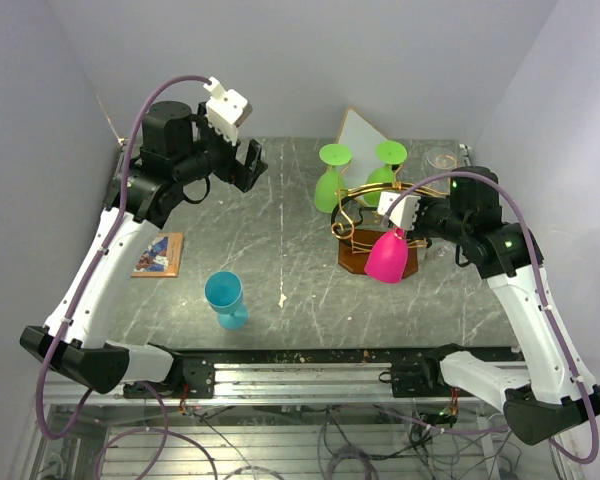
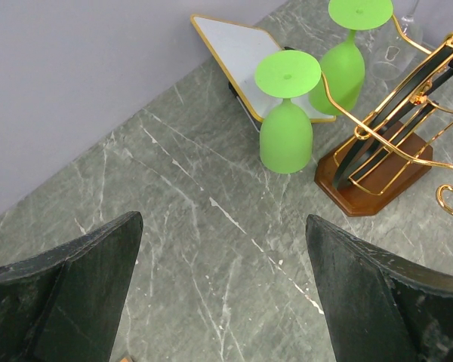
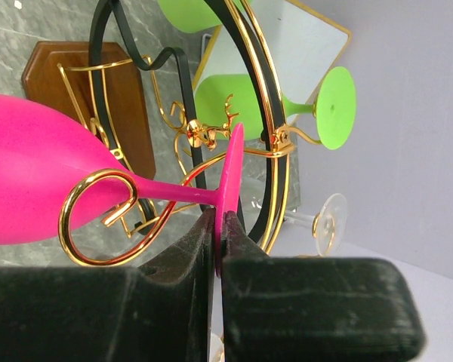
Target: Place the wine glass upside down on the wine glass rack
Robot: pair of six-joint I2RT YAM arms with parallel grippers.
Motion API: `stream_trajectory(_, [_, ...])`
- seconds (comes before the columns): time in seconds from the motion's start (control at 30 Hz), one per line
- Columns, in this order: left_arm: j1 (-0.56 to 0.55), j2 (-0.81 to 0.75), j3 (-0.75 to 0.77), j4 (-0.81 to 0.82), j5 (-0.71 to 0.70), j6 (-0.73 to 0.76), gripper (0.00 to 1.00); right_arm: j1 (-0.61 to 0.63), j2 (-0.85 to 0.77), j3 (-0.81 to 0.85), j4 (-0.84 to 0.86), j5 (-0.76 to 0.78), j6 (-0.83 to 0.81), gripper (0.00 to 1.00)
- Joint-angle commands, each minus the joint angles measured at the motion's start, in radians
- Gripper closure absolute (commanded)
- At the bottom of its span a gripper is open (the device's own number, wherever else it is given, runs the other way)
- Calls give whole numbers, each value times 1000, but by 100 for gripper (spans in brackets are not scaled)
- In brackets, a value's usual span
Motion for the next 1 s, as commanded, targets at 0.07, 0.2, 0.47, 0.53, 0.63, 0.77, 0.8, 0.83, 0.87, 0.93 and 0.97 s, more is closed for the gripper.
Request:
stream_trajectory(0.07, [2,-26,-3,16,-18,16,1,-3,-25,-9,2,20,-11,100])
stream_trajectory(0.2, [2,-21,-1,17,-16,16,1,-11,-38,-18,-6,23,-19,100])
stream_trajectory(0.47, [2,-11,4,19,-11,14,1,-21,-60,-32,-20,26,-37,100])
stream_trajectory(0.53, [1,-10,3,19,-14,16,1,-24,-65,-32,-25,17,-43,100])
stream_trajectory(0.63, [3,-9,-1,19,-16,18,0,-29,-73,-32,-36,-1,-50,100])
stream_trajectory(0.77, [2,-13,-6,19,-18,20,0,-32,-83,-33,-47,-8,-59,100])
stream_trajectory(0.8, [2,-13,-8,18,-18,22,0,-34,-85,-33,-50,-9,-60,100])
stream_trajectory(0.83, [2,-14,-9,20,-19,21,0,-35,-87,-33,-53,-12,-61,100])
stream_trajectory(0.87, [1,-14,-10,20,-20,23,0,-35,-92,-34,-56,-18,-62,100])
stream_trajectory(0.93, [3,-16,-13,22,-23,25,0,-38,-97,-33,-65,-34,-66,100])
stream_trajectory(0.97, [2,-15,-14,22,-26,27,0,-39,-100,-33,-69,-47,-69,100])
